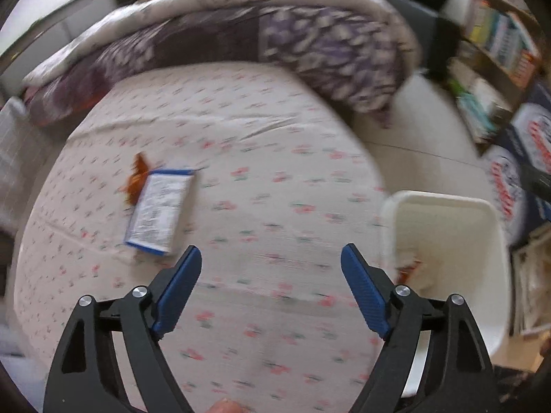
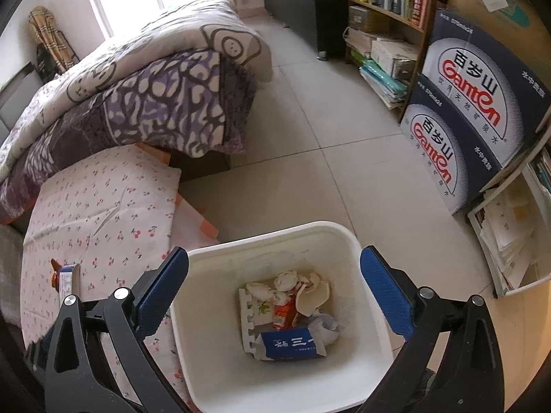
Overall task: Collect trash
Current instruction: 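Grasp the blue-and-white printed carton on the sheet with the left gripper, then grasp the orange peel with the right gripper while the left gripper lifts the carton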
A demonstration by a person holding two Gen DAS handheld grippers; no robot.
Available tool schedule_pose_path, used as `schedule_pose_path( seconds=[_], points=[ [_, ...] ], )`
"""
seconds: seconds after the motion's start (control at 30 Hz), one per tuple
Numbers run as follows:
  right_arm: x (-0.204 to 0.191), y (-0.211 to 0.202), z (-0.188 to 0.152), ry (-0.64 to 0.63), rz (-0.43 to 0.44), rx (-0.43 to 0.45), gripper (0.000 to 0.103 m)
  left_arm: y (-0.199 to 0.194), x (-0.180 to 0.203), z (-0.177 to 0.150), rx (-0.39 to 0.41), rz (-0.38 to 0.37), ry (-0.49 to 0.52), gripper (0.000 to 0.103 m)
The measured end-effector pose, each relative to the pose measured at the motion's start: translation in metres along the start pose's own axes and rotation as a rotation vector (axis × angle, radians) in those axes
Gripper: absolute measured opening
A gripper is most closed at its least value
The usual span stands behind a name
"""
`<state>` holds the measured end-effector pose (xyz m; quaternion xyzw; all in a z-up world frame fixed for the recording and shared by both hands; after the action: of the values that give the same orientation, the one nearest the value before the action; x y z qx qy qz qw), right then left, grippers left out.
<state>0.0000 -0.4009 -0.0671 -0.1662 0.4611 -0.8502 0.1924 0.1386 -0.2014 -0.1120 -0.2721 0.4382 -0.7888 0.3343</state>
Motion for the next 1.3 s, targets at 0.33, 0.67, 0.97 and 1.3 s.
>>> schedule_pose_path(
  seconds=[0.33, 0.67, 0.97, 1.3],
  points=[
    [-0.045, 0.000, -0.005, -0.067, 0.023, -0.017, 0.096, 0.039, -0.076, 0.018, -0.062, 0.098, -0.151, 0.081],
    [-0.089, 0.001, -0.015, -0.123, 0.042, -0.041, 0.096, 0.058, -0.108, 0.026, -0.102, 0.042, -0.158, 0.081],
    [-0.131, 0.003, -0.031, -0.169, 0.053, -0.061, 0.096, 0.039, -0.124, 0.007, -0.096, -0.005, -0.102, 0.057],
    [-0.202, 0.002, -0.060, -0.275, 0.055, -0.025, 0.096, -0.002, -0.188, -0.027, -0.082, 0.029, -0.149, 0.057]
  ],
)
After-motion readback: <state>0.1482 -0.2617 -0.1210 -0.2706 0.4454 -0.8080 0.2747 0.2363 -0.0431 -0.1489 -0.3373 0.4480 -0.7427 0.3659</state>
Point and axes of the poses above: each gripper's, at about its wrist camera, not at the fingertips, and y roughly the way its jaws point, x to its right, z to its top, the point moved 1 cm from there along y, roughly the way its jaws point, and after that the axes turned 12 degrees about -z, right-handed, at the moved point
